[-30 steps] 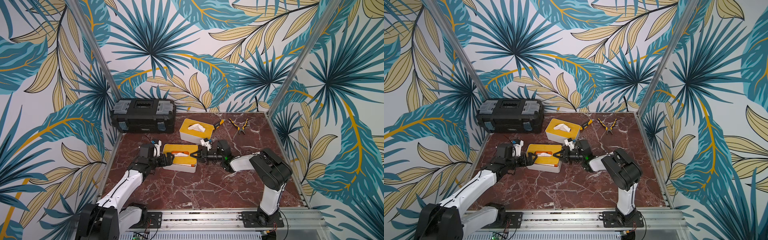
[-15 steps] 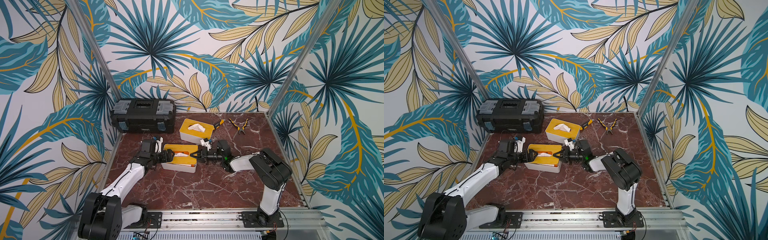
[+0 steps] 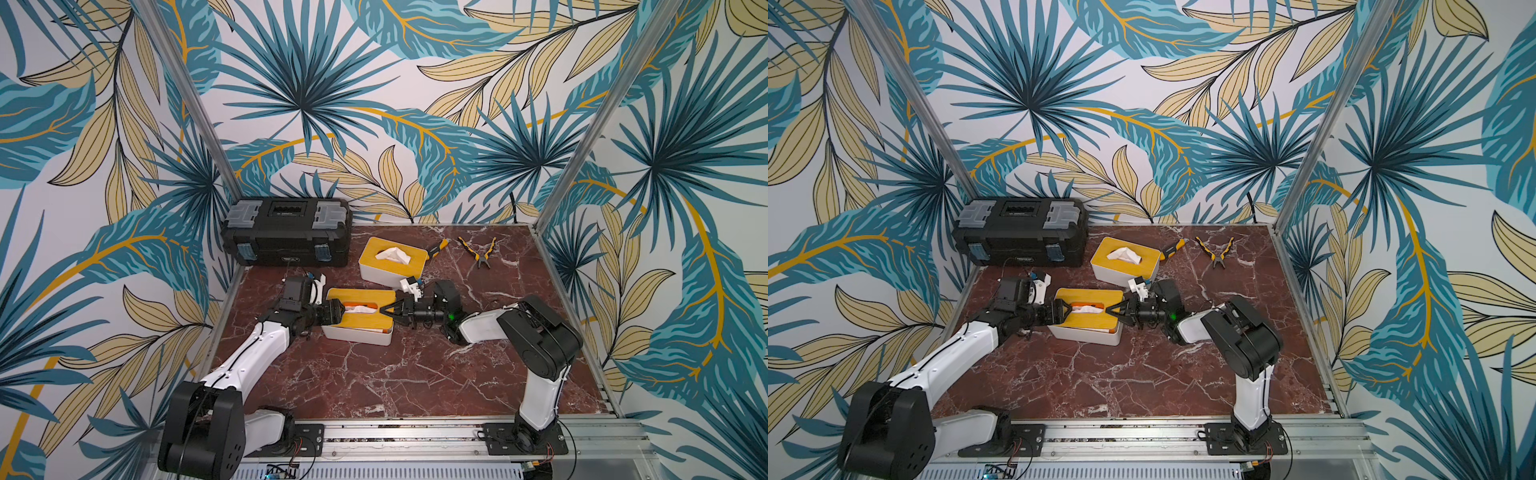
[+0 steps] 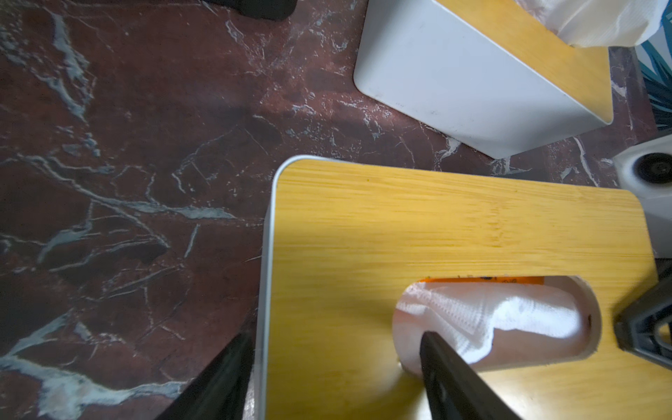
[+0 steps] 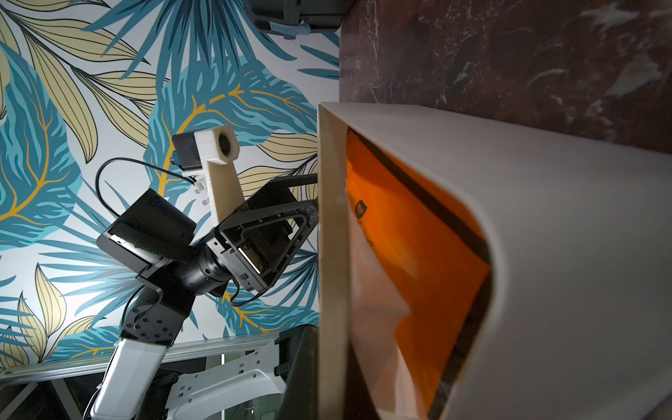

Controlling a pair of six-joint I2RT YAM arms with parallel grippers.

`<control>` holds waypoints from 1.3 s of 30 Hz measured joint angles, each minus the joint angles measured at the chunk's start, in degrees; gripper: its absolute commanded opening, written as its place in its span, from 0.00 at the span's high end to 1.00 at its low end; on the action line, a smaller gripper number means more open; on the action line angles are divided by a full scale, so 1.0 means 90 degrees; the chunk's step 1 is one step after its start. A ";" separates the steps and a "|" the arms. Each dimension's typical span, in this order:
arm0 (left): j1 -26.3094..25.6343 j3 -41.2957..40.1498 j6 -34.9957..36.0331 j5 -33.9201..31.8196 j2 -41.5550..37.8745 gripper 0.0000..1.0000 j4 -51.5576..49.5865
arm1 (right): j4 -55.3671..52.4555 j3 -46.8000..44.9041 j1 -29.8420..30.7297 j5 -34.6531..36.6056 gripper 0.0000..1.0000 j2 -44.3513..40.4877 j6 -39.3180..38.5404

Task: Put the tissue paper into the tissue box
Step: Close the box lid on the tissue box.

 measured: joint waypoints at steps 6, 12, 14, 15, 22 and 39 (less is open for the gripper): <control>0.0002 0.0117 -0.0007 -0.0005 0.0231 0.26 0.0010 | 0.0046 0.0000 0.0012 0.0002 1.00 0.0049 0.0000; 0.0002 0.0141 -0.0015 -0.0015 0.0308 0.31 0.0032 | 0.0126 0.0000 0.0024 0.0002 1.00 0.0092 0.0000; 0.0007 0.0151 -0.0036 -0.0044 0.0338 0.35 0.0068 | 0.0146 0.0000 0.0027 0.0000 1.00 0.0117 0.0002; 0.0007 0.0160 -0.0039 -0.0053 0.0355 0.39 0.0075 | 0.0158 0.0000 0.0027 0.0000 1.00 0.0121 0.0002; 0.0007 0.0187 -0.0058 -0.0119 0.0393 0.57 0.0104 | 0.0172 0.0000 0.0058 0.0027 1.00 0.0143 0.0002; 0.0000 0.0185 0.0022 -0.0221 0.0393 0.84 0.0119 | -0.0180 0.0019 0.0046 0.0002 0.75 0.0032 -0.0202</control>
